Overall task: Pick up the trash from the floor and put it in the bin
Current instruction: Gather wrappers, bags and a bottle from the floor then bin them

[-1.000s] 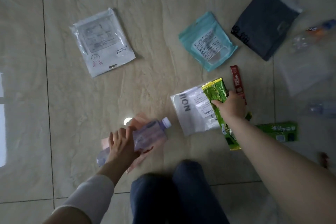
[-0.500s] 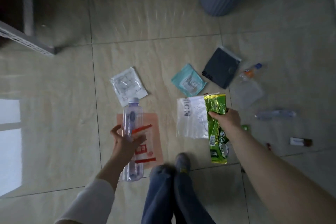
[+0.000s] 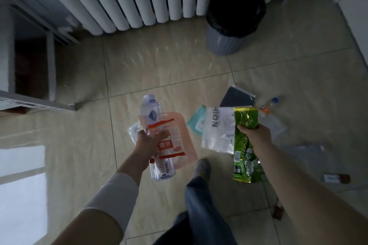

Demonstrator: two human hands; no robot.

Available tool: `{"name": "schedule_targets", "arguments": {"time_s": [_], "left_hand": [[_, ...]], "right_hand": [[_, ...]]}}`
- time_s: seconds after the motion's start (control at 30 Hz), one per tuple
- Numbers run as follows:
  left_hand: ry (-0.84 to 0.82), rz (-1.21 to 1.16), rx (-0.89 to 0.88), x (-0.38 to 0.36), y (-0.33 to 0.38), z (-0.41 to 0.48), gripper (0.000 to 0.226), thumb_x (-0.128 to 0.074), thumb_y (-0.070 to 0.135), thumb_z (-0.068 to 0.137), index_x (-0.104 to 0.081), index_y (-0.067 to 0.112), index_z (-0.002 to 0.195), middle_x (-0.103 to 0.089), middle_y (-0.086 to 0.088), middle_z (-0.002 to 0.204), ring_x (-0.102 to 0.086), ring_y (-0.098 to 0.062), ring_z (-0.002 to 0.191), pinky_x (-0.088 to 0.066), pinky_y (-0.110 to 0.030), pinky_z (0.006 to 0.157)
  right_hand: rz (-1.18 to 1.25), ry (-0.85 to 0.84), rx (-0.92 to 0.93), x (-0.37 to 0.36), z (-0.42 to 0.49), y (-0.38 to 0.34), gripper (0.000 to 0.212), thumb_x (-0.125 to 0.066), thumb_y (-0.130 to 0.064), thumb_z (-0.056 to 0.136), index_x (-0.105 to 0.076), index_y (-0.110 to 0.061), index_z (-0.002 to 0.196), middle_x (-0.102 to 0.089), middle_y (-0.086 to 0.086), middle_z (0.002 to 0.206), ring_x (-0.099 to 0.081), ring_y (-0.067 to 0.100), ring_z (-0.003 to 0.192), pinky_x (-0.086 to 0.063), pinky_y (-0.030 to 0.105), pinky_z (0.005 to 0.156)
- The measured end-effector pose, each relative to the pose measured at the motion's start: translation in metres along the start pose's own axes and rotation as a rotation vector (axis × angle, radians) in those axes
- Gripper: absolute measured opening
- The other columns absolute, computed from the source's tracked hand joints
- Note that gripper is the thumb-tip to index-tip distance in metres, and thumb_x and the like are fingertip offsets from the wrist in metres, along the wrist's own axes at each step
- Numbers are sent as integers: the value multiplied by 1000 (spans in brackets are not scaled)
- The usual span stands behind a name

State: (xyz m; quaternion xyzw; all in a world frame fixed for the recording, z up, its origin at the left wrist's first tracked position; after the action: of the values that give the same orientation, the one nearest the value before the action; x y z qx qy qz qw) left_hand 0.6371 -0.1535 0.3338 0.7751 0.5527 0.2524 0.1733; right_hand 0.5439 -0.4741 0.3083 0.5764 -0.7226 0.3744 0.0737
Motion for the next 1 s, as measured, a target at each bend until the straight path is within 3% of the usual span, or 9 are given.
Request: {"name": "schedule_targets", "arguments": {"time_s": [0.2, 0.33, 0.43, 0.57, 0.73, 0.9, 1.0], "left_hand": [[-24, -20, -34, -29, 89, 21, 46, -67, 16, 84, -51, -4, 122, -68, -23, 112, -69, -34, 92, -60, -37, 66], [-38, 4, -109, -39, 160, 32, 38, -67, 16, 84, -57, 0, 118, -70, -19, 110, -70, -34, 94, -56, -50, 86], [-54, 19, -152, -43, 208, 57, 33, -67, 15, 83, -60, 2, 113, -72, -14, 103, -72, -30, 88, -57, -47, 84], [-81, 42, -185, -49, 267, 101, 22, -66, 18, 84, -62, 9, 104, -73, -5, 89, -72, -26, 82, -59, -43, 79], [-142, 98, -143, -69, 335, 170, 29, -65, 19, 85, -63, 4, 110, -73, -15, 103, -72, -30, 90, -58, -46, 84], [-263, 195, -182, -107, 411, 219, 21, -66, 14, 85, -64, 4, 103, -73, -9, 88, -72, -16, 68, -61, -38, 73], [-282, 189, -239, -130, 468, 236, 34, -70, 13, 81, -61, -1, 111, -72, -11, 95, -72, -21, 74, -60, -42, 76]], "right_hand": [[21, 33, 7, 32, 27, -62, 46, -76, -26, 74, -63, 2, 108, -67, 23, 110, -62, 37, 102, -50, 43, 91], [102, 50, 12, 49, 43, -115, 43, -77, -24, 73, -65, 1, 105, -69, 22, 107, -64, 32, 90, -50, 35, 78], [160, 16, 29, 46, 64, -158, 39, -77, -22, 73, -65, -1, 103, -69, 19, 103, -61, 23, 73, -47, 30, 67], [252, 27, 52, 37, 94, -220, 39, -77, -17, 74, -64, 2, 105, -67, 22, 108, -61, 26, 84, -47, 34, 76], [324, 20, -23, 29, 134, -288, 40, -77, -15, 74, -62, 3, 106, -66, 25, 111, -64, 37, 101, -51, 49, 93], [328, 91, -64, 38, 177, -335, 40, -76, -14, 75, -62, 5, 108, -66, 24, 111, -64, 37, 100, -52, 41, 86], [333, 119, -95, 42, 195, -348, 41, -77, -15, 74, -63, 5, 107, -67, 25, 111, -65, 37, 99, -52, 46, 90]]}}
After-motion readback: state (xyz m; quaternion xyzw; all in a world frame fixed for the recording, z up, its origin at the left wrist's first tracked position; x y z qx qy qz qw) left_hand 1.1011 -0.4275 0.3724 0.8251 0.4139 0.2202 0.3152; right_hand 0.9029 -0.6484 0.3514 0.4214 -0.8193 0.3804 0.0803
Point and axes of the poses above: each hand's wrist, its own z-axis towards the middle knuckle, its own x-axis out of the back of the hand, y = z × x, the point moved 7 cm from there along z, towards the middle knuckle
